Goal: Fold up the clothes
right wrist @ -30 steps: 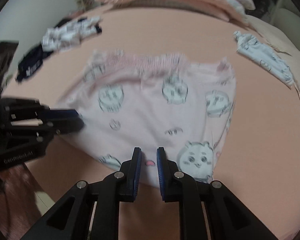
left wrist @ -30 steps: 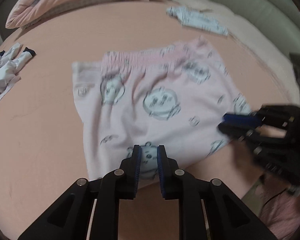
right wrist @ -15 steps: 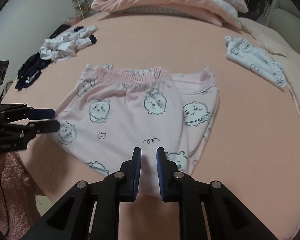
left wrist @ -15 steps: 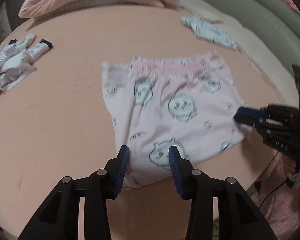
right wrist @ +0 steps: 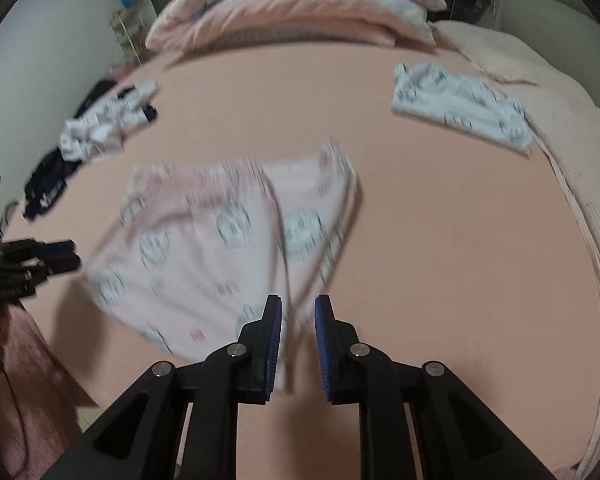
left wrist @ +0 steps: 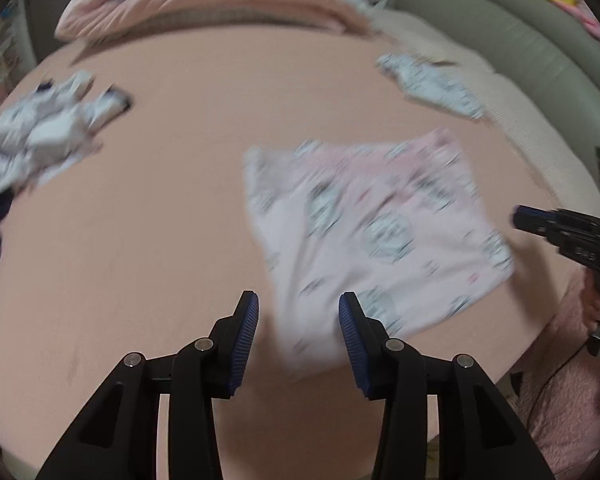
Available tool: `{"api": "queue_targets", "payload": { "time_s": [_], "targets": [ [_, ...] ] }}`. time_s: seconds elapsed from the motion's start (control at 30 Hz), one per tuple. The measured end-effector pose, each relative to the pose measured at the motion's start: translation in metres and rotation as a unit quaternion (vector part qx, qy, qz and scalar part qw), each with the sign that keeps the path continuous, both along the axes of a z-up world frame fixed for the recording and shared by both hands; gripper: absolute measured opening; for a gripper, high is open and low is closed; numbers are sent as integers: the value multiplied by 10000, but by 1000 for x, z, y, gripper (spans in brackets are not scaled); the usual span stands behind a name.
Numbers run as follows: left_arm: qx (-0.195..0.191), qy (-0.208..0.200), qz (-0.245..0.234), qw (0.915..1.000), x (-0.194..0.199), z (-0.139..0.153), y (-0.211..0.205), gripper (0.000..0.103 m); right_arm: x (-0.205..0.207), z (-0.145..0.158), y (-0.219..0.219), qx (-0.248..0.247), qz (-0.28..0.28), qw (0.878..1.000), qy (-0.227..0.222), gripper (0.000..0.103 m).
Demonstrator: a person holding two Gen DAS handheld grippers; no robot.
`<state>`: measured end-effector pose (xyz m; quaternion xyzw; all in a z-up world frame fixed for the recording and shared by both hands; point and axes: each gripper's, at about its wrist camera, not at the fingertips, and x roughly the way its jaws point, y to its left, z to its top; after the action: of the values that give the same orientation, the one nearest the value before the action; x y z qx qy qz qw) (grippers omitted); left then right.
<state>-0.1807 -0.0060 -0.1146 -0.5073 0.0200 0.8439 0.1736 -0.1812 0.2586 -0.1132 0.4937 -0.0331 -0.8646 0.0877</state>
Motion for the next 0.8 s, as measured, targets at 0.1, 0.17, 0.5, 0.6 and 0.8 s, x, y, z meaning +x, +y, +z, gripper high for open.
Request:
{"api": "queue_targets", "payload": {
  "time_s": [0.1,0.17,0.5,0.6,0.8],
  "targets": [
    [-25,53,-320,9995,-11,-5,27,40,-14,3,-22,49,198,9998,79,16],
    [-63,-3,-470,9989,-18,-15,40,40,-22,-6,-38,102,372,9993,-15,16],
    [-654,-227,24,9976,-27,-28,-3,39,-28,-36,-24,659,458,9957,-468,16],
    [55,49,-42,10000,-34,-11,-1,39,-38,-19,-20,484,447,9976,-225,16],
    [-343,302,-533,9975,-68,-26,62,40,-76,-28,-72,246,975,9946,-239,16]
  ]
}}
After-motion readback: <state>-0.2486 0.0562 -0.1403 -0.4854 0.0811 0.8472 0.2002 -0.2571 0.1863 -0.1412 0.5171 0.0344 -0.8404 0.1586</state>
